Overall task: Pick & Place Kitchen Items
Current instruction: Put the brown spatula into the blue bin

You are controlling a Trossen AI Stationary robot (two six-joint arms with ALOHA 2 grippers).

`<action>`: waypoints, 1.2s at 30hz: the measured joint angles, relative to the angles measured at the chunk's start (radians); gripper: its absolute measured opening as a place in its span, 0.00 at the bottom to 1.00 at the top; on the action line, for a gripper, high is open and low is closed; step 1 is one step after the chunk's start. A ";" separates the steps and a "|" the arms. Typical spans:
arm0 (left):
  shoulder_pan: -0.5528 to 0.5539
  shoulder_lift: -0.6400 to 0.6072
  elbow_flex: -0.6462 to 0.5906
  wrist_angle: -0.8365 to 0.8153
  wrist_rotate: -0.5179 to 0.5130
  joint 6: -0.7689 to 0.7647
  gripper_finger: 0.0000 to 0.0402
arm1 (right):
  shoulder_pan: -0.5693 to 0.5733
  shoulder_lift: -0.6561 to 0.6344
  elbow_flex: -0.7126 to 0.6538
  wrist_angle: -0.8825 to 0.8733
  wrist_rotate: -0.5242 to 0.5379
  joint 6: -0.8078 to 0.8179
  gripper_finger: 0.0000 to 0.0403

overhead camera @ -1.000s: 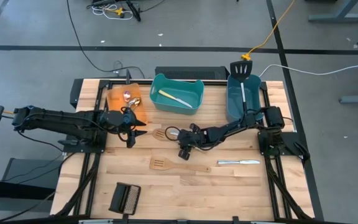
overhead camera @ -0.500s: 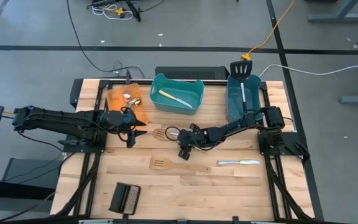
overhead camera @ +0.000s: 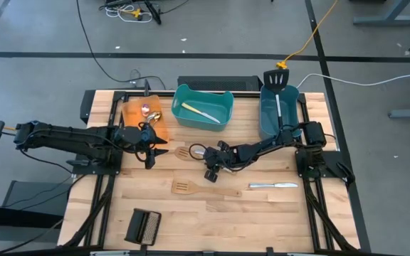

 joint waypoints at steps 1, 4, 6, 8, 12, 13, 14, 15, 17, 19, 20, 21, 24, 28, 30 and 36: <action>0.000 0.000 0.000 0.000 0.000 0.000 0.45 | 0.000 0.000 0.000 0.000 0.001 0.004 0.23; 0.000 0.000 0.000 0.000 0.000 0.000 0.45 | 0.000 0.000 0.000 0.000 -0.002 0.014 0.23; 0.000 0.000 0.000 0.000 0.000 0.000 0.45 | 0.000 0.000 -0.001 0.002 -0.002 0.015 0.23; 0.000 0.000 0.000 0.000 0.000 0.000 0.45 | 0.000 0.001 -0.002 0.009 -0.002 0.013 0.23; 0.000 0.000 0.000 0.000 0.000 0.000 0.45 | 0.000 0.001 -0.004 0.027 -0.006 0.003 0.23; 0.000 0.000 0.000 0.000 0.000 0.000 0.45 | 0.000 0.001 -0.004 0.027 -0.009 0.003 0.23; 0.000 0.000 0.000 0.000 0.000 0.000 0.45 | 0.000 0.001 -0.004 0.028 -0.010 0.003 0.23; 0.000 0.000 0.000 0.000 0.000 0.000 0.45 | 0.000 -0.004 -0.004 0.028 -0.010 0.002 0.23; 0.000 0.000 0.000 0.000 0.000 0.000 0.45 | 0.000 -0.012 -0.004 0.027 -0.014 0.001 0.23; 0.000 0.000 0.000 0.000 0.000 0.000 0.45 | -0.001 -0.028 -0.006 0.021 -0.029 -0.002 0.23; 0.000 0.000 0.000 0.000 0.000 0.000 0.45 | 0.000 -0.036 -0.006 0.015 -0.035 -0.005 0.23; 0.000 0.000 0.000 0.000 0.000 0.000 0.45 | 0.001 -0.043 -0.008 0.010 -0.041 -0.009 0.23; 0.000 0.000 0.000 0.000 0.000 0.000 0.45 | 0.002 -0.056 -0.008 0.012 -0.062 -0.013 0.23; 0.000 0.000 0.000 0.000 0.000 0.000 0.45 | 0.002 -0.058 -0.008 0.014 -0.063 -0.016 0.23; 0.000 0.000 0.000 0.001 0.000 0.000 0.45 | 0.002 -0.059 -0.007 0.019 -0.057 -0.016 0.23; 0.000 0.000 0.000 0.001 0.000 0.000 0.45 | 0.001 -0.060 -0.006 0.024 -0.053 -0.020 0.23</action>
